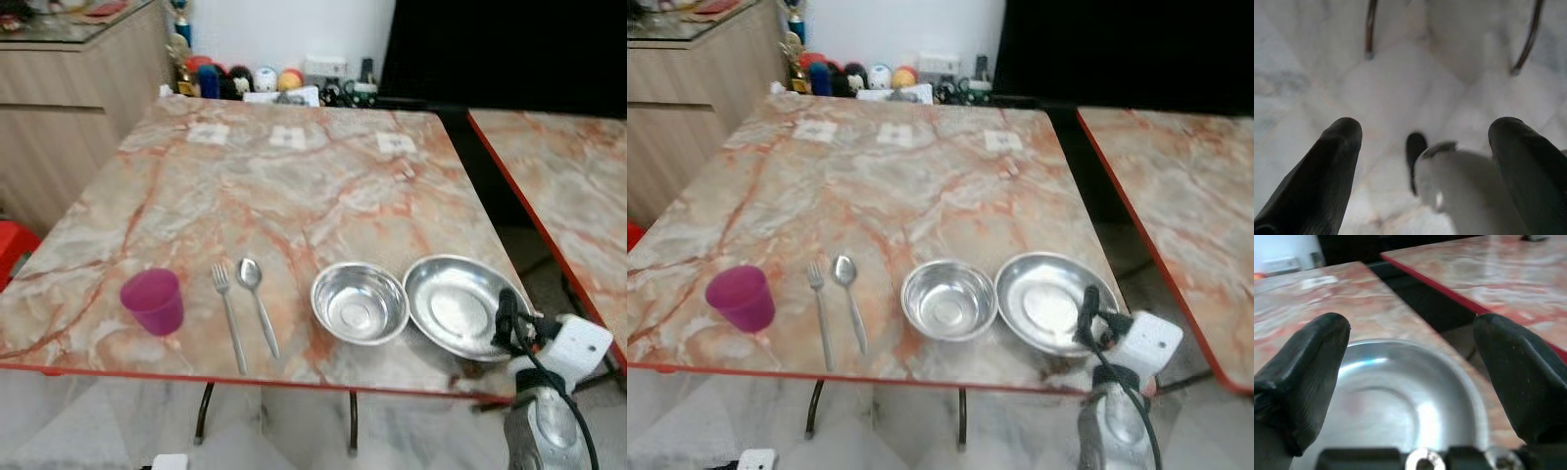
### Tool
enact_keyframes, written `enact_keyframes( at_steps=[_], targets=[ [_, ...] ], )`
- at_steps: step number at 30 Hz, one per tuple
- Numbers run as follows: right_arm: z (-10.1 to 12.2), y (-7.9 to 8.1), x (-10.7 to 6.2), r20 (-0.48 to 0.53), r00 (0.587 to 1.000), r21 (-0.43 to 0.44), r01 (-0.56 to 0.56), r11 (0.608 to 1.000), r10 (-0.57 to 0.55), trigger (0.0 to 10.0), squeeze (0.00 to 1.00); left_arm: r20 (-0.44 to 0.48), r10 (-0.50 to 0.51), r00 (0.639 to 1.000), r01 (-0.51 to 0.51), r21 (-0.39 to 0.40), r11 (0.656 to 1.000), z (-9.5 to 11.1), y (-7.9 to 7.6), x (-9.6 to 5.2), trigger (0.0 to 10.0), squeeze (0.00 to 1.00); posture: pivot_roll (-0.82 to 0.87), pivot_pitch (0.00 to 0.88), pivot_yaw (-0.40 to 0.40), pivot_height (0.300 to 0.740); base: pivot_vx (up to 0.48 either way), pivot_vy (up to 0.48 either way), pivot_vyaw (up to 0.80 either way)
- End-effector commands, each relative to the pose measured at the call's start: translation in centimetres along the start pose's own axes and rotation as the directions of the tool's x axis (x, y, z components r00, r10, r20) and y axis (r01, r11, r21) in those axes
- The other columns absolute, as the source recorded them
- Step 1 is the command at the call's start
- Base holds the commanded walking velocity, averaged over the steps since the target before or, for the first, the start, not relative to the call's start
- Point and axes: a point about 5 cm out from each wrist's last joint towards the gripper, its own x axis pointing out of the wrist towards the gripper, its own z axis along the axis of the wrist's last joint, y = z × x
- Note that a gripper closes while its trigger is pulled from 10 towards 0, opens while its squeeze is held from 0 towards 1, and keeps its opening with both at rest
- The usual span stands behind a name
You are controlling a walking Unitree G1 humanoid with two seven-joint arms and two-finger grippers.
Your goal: Setting the table
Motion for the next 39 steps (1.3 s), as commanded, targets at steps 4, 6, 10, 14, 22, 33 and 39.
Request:
enact_keyframes(
  at_steps=[4,6,10,14,22,33,39],
  targets=[
    [0.3,-1.4,-0.6,0.01,0.998,0.001,0.054,0.999,-0.054,10.0,0.0,-0.035,0.0,0.999,0.0,-0.013,1.0,-1.2,-0.2,-0.4,10.0,0.0,-0.01,0.099,-0.051,0.74,0.0,0.0,0.0],
    [0.4,-1.6,-0.8,0.01,0.998,0.004,0.063,0.998,-0.063,10.0,0.0,-0.035,-0.001,0.999,0.001,-0.011,1.0,-1.2,-0.2,-0.3,10.0,0.0,-0.01,0.099,-0.051,0.74,0.0,0.0,0.0],
    [0.4,-1.9,-1.1,-0.006,0.997,0.024,0.077,0.997,-0.077,10.0,0.0,-0.035,-0.003,0.999,0.003,-0.009,1.0,-1.2,-0.3,-0.3,10.0,0.0,-0.02,0.1,-0.052,0.74,0.0,0.0,0.0],
    [0.1,-2.3,-1.0,-0.057,0.994,0.078,0.101,0.992,-0.097,10.0,0.0,-0.038,-0.005,0.999,0.005,-0.005,1.0,-1.3,-0.3,-0.3,10.0,0.0,-0.02,0.102,-0.052,0.74,0.0,0.0,0.0],
    [-1.3,-2.2,-0.1,-0.159,0.982,0.126,0.125,0.984,-0.105,10.0,0.0,-0.042,-0.008,0.999,0.008,-0.004,1.0,-1.3,-0.4,-0.4,10.0,0.0,-0.01,0.103,-0.056,0.74,0.0,0.0,0.0],
    [-1.7,-2.5,0.1,-0.195,0.971,0.156,0.167,0.974,-0.135,10.0,0.0,-0.051,-0.007,0.999,0.007,-0.003,1.0,-1.6,-0.4,-0.5,10.0,0.0,-0.01,0.108,-0.053,0.74,0.0,0.0,0.0],
    [-2.5,-3.2,0.0,-0.248,0.952,0.215,0.235,0.948,-0.179,7.7,0.0,-0.054,-0.012,0.998,0.012,0.003,1.0,-1.7,-0.5,-0.4,10.0,0.0,-0.01,0.107,-0.052,0.74,0.0,0.0,0.0]
  ],
)
